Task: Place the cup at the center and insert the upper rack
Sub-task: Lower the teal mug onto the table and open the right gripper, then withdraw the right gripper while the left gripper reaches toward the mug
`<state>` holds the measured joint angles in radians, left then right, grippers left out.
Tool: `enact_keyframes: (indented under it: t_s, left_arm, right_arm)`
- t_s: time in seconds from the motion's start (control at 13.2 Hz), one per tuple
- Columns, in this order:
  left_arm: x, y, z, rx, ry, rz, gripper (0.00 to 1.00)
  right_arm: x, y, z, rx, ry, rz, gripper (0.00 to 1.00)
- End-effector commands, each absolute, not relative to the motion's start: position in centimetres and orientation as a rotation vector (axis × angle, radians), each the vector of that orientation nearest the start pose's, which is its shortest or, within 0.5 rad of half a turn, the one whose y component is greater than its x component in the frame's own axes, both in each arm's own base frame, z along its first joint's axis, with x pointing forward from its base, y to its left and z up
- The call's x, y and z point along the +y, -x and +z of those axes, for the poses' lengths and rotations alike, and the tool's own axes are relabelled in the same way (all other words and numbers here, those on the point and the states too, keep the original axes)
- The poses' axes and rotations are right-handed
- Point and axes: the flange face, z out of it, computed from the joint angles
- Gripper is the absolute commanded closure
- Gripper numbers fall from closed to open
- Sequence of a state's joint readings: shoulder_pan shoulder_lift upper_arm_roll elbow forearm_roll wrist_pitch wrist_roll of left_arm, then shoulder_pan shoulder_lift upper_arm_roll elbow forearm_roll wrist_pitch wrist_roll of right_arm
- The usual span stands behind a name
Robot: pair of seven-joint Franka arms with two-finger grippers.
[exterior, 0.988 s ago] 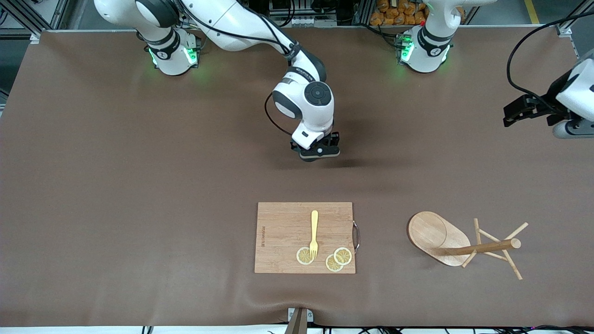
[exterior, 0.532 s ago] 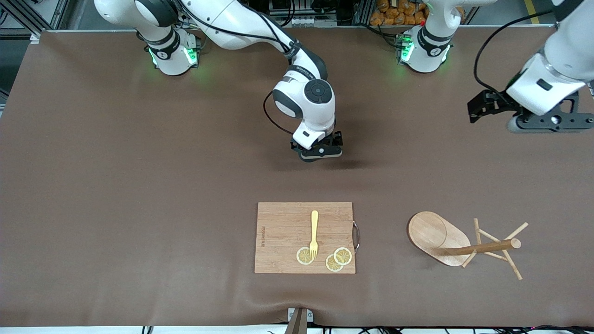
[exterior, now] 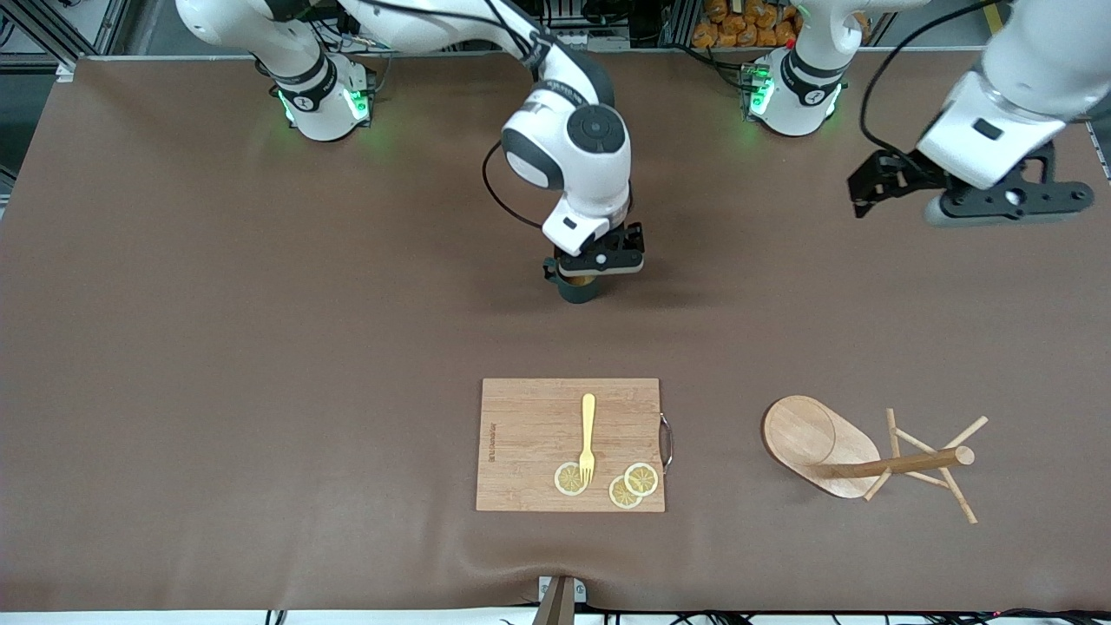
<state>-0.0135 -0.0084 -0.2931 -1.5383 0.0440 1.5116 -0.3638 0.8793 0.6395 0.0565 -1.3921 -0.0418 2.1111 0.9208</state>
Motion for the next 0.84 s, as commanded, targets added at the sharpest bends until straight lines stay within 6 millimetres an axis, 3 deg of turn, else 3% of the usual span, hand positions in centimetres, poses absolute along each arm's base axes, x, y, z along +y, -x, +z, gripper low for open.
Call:
enact_keyframes:
  t_s: [0.0,0.15,0.38,0.61,0.76]
  left_arm:
    - [-19.5,-49.7,65.1,-0.216,3.072,-0.007,0.00]
    - [-22.4,-48.1,65.4,-0.284,3.059,-0.011,0.00]
    - [-26.1,-45.8,65.8,-0.388,3.044,-0.036,0.00]
    - [-32.4,-43.6,64.1,-0.536,3.001,-0.090,0.00]
    - [-38.9,-41.2,60.7,-0.531,2.923,-0.185,0.00]
  right_arm:
    - [54.7,-46.6,38.6,0.051,3.086,-0.105,0.00]
    - [50.5,-49.9,40.6,0.089,3.113,-0.105,0.00]
    - [41.0,-56.2,43.2,0.024,3.157,-0.065,0.00]
    - [31.0,-60.5,46.3,-0.048,3.175,-0.013,0.00]
    - [24.0,-62.4,48.3,-0.085,3.178,0.023,0.00]
